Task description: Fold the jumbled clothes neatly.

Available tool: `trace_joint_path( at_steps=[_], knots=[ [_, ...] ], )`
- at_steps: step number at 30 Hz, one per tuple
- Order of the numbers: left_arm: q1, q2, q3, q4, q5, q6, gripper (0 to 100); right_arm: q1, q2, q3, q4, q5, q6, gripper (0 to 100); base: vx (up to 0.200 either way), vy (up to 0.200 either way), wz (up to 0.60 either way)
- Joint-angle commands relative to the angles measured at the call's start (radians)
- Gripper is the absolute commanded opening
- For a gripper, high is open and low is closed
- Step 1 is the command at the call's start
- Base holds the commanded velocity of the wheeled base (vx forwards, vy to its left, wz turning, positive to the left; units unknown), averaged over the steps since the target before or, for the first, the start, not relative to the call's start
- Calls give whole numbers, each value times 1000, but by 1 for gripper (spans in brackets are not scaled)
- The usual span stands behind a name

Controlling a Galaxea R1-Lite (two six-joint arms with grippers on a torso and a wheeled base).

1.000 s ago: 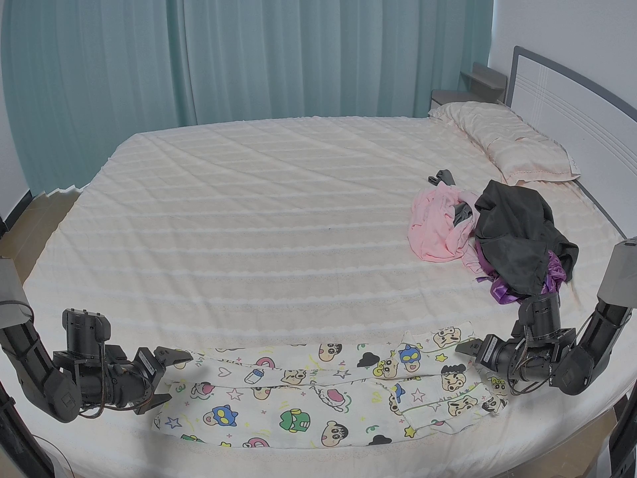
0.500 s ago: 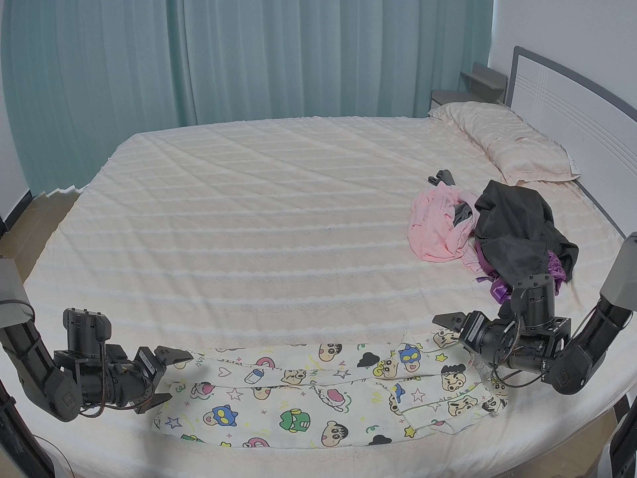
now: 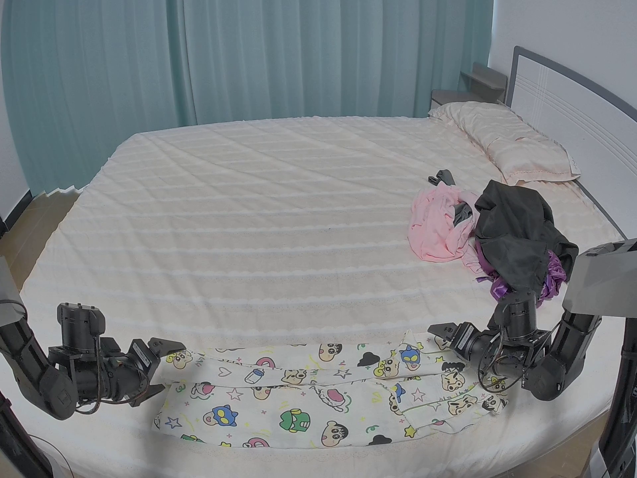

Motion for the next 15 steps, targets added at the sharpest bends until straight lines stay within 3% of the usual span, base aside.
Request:
trace_joint_path(
  at_steps=[1, 3, 6, 7, 8, 10, 14, 15],
  knots=[
    [7, -94, -21, 8, 73, 8, 100, 7, 20, 68, -100, -3, -1, 100, 0, 0, 0],
    [10, -112, -49, 15, 84, 34, 100, 7, 24, 91, -151, -4, -2, 100, 0, 0, 0],
    [22, -108, -148, 135, 84, 192, 100, 9, 27, 117, -202, -7, -4, 100, 0, 0, 0],
    [24, -106, -154, 144, 84, 201, 100, 9, 27, 118, -202, -7, -4, 100, 0, 0, 0],
    [24, -83, -240, 264, 95, 277, 100, 10, 25, 121, -202, -6, -4, 100, 0, 0, 0],
    [22, -77, -329, 396, 96, 327, 100, 25, 27, 124, -202, -7, -4, 100, 0, 0, 0],
    [24, -57, -418, 535, 95, 436, 100, 36, 28, 134, -203, -18, -4, 100, 0, 0, 0],
    [24, -20, -452, 600, 93, 548, 100, 47, 27, 135, -205, -29, -4, 100, 0, 0, 0]
  ],
)
